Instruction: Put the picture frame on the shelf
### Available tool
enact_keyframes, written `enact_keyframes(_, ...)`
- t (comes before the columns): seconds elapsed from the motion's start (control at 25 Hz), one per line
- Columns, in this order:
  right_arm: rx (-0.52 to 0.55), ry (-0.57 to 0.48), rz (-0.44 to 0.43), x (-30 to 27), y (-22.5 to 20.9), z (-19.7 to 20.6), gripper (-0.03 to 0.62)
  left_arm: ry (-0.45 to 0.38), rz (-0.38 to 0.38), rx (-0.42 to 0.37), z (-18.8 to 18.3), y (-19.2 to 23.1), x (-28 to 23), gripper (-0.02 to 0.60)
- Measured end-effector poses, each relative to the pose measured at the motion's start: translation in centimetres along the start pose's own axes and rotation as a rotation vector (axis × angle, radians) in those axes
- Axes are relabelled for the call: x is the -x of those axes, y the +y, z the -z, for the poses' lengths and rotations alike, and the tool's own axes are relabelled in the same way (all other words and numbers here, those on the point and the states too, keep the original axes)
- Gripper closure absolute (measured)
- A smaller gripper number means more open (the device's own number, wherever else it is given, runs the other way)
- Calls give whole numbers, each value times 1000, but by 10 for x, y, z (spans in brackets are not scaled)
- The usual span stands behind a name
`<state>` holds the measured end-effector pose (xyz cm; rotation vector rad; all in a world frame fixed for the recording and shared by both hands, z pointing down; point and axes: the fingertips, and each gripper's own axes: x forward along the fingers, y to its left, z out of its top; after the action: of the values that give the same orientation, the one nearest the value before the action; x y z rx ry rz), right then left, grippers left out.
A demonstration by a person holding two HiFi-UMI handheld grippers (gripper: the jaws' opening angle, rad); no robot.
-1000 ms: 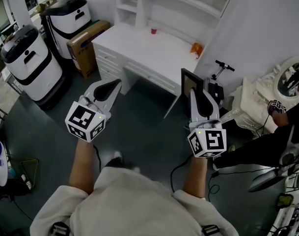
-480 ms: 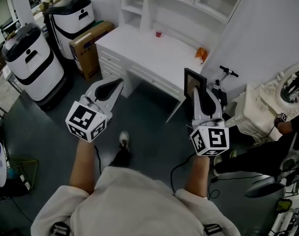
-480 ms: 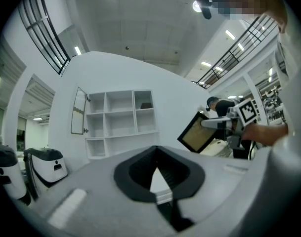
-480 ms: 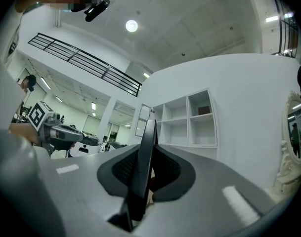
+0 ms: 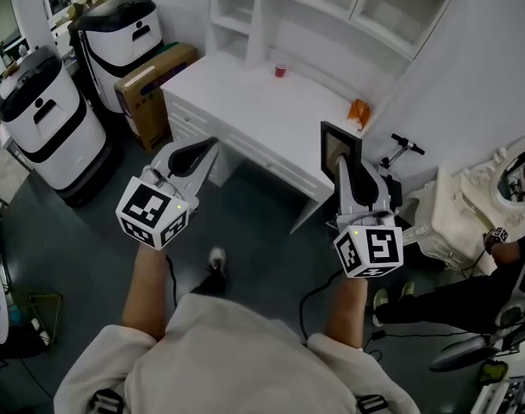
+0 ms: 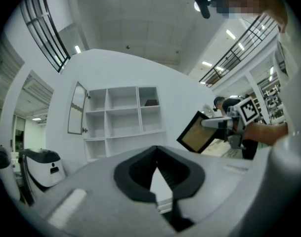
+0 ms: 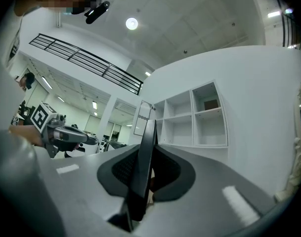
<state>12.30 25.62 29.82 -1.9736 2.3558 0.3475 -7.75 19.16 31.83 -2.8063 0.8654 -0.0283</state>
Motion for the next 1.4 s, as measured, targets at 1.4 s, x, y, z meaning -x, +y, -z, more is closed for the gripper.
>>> enact_keyframes(1.4, 58, 85, 51, -256, -63, 41, 541, 54, 75, 40, 49, 204, -168, 579)
